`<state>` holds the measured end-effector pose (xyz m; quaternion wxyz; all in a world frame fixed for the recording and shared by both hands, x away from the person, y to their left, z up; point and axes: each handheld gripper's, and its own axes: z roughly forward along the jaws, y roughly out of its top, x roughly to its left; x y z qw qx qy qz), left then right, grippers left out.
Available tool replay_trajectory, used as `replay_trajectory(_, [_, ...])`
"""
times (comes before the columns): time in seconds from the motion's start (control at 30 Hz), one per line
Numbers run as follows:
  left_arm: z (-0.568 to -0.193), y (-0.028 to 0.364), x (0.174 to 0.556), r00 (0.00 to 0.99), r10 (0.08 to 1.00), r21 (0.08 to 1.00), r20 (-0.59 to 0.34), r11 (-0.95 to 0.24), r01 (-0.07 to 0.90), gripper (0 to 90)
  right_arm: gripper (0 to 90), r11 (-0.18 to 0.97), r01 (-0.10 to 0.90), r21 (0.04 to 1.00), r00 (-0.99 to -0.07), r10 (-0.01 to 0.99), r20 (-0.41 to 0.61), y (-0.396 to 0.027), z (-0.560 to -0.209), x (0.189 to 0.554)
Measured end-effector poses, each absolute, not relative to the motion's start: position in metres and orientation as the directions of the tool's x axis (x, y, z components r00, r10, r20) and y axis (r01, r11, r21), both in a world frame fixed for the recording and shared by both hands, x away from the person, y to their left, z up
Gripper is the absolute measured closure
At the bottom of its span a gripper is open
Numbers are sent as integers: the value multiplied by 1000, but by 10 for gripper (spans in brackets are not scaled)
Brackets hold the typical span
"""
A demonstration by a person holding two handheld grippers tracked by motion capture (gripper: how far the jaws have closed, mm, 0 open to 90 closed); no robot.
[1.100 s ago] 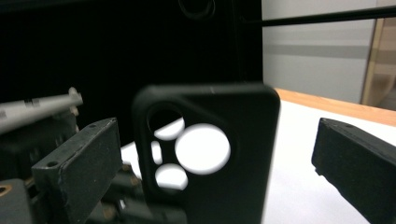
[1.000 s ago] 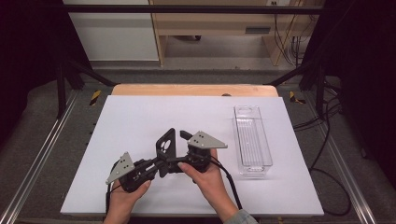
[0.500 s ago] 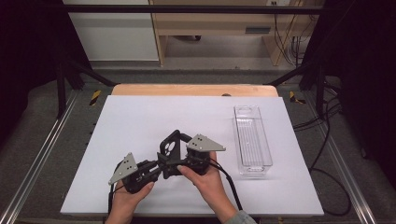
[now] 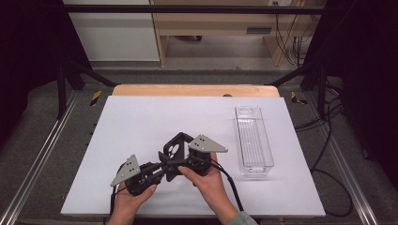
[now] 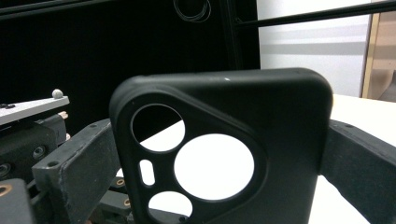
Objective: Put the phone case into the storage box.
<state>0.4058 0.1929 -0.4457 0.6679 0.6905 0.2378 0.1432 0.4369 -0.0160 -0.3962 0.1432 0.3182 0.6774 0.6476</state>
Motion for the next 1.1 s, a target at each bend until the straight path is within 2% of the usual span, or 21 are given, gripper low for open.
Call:
replay_trajectory(0.53, [-446,191,405,855,506,991,-119,3,136,812,33,-42,242,969,-753,622,215,-17,-396,437])
replay_trajectory(1.1, [-447,190,405,858,499,990,-123,-3,143,812,80,-25,240,970,-759,618,204,-16,-397,437])
